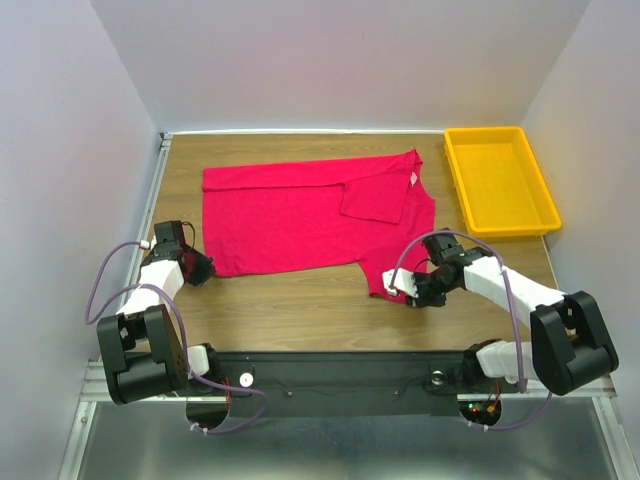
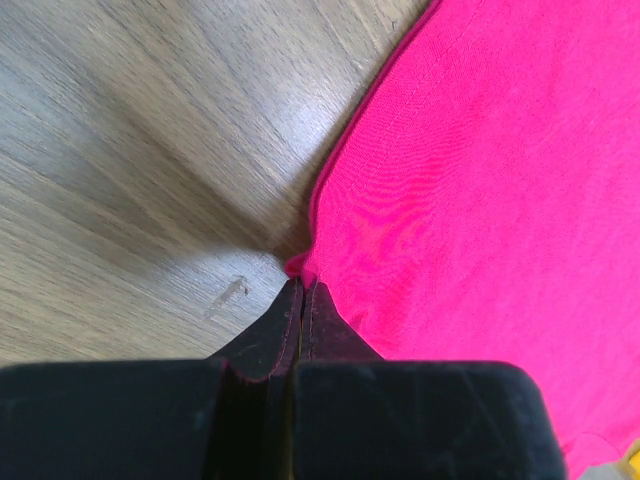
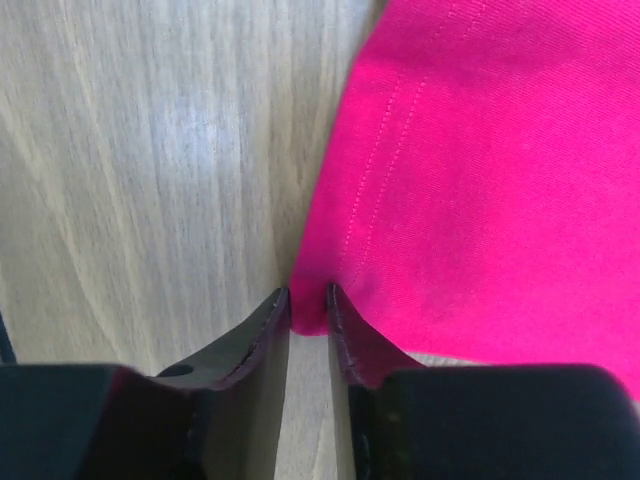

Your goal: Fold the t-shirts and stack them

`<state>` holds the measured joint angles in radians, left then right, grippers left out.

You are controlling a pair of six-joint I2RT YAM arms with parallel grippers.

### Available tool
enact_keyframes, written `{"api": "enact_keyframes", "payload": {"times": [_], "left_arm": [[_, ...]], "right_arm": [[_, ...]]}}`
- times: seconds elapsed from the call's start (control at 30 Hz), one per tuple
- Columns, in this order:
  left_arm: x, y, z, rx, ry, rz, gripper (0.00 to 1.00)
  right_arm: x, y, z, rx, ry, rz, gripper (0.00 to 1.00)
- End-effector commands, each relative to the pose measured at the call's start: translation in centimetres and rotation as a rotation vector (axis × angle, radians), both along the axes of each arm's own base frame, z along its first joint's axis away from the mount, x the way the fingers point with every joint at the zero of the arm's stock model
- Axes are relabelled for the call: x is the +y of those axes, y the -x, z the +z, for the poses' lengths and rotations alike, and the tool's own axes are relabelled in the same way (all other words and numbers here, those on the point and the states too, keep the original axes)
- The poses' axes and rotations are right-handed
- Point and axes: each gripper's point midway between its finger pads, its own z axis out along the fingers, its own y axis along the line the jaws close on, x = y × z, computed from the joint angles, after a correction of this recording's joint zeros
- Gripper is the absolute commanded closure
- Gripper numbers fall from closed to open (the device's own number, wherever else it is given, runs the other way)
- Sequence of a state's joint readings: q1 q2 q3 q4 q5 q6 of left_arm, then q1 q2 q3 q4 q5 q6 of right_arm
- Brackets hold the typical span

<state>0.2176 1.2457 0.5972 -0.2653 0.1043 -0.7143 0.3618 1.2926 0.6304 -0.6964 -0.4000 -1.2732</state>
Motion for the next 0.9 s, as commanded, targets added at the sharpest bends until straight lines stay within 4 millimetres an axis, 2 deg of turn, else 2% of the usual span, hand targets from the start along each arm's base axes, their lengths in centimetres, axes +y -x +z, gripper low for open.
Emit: {"api": "enact_keyframes", "payload": {"times": [0.0, 0.1, 0.13, 0.3, 0.33, 0.4, 0.43, 0.53, 0.57, 0.73, 0.8, 0.87], "left_arm": [[-0.1, 0.0, 0.3, -0.024, -0.003, -0.017, 1.0], [-0.1, -0.1, 0.5, -0.031, 0.001, -0.021, 1.0], [-0.2, -0.2, 0.6, -0.033, 0.003, -0.022, 1.0], [-0.3, -0.3, 1.2, -0.049, 0.012, -0.035, 1.0], [-0.3, -0.3, 1.3, -0.051, 0.014, -0.037, 1.0], [-0.4, -0.4, 1.8, -0.063, 0.016, -0.04, 1.0], [-0.3, -0.6, 2.1, -0.072, 0.016, -0.04, 1.0], [-0.5, -1.0, 2.8, -0.09, 0.027, -0.048, 1.0], [-0.5, -1.2, 3.2, -0.099, 0.028, -0.051, 1.0], [-0.8, -2.2, 4.3, -0.128, 0.041, -0.076, 1.0], [-0.8, -2.6, 4.8, -0.134, 0.041, -0.084, 1.0], [-0.8, -3.0, 5.2, -0.143, 0.039, -0.09, 1.0]], "right_arm": [[-1.5, 0.1, -1.8, -0.027, 0.077, -0.03, 0.77], [-1.3, -0.2, -1.2, -0.042, 0.063, -0.056, 0.92], [-1.2, -0.4, -0.8, -0.057, 0.051, -0.065, 1.0], [0.6, -1.5, 2.8, -0.081, -0.055, -0.148, 0.99], [1.2, -2.3, 4.4, -0.107, -0.083, -0.143, 0.99], [1.9, -1.7, 5.9, -0.088, -0.127, -0.131, 0.99], [2.5, -2.4, 7.5, -0.114, -0.158, -0.132, 0.99], [3.4, -3.4, 10.0, -0.129, -0.226, -0.175, 0.99], [3.7, -4.3, 11.4, -0.154, -0.252, -0.189, 0.99], [4.1, -6.9, 13.6, -0.14, -0.305, -0.284, 0.99], [4.0, -8.2, 14.9, -0.148, -0.345, -0.336, 1.0], [3.6, -9.5, 15.4, -0.158, -0.368, -0.385, 0.99]]}}
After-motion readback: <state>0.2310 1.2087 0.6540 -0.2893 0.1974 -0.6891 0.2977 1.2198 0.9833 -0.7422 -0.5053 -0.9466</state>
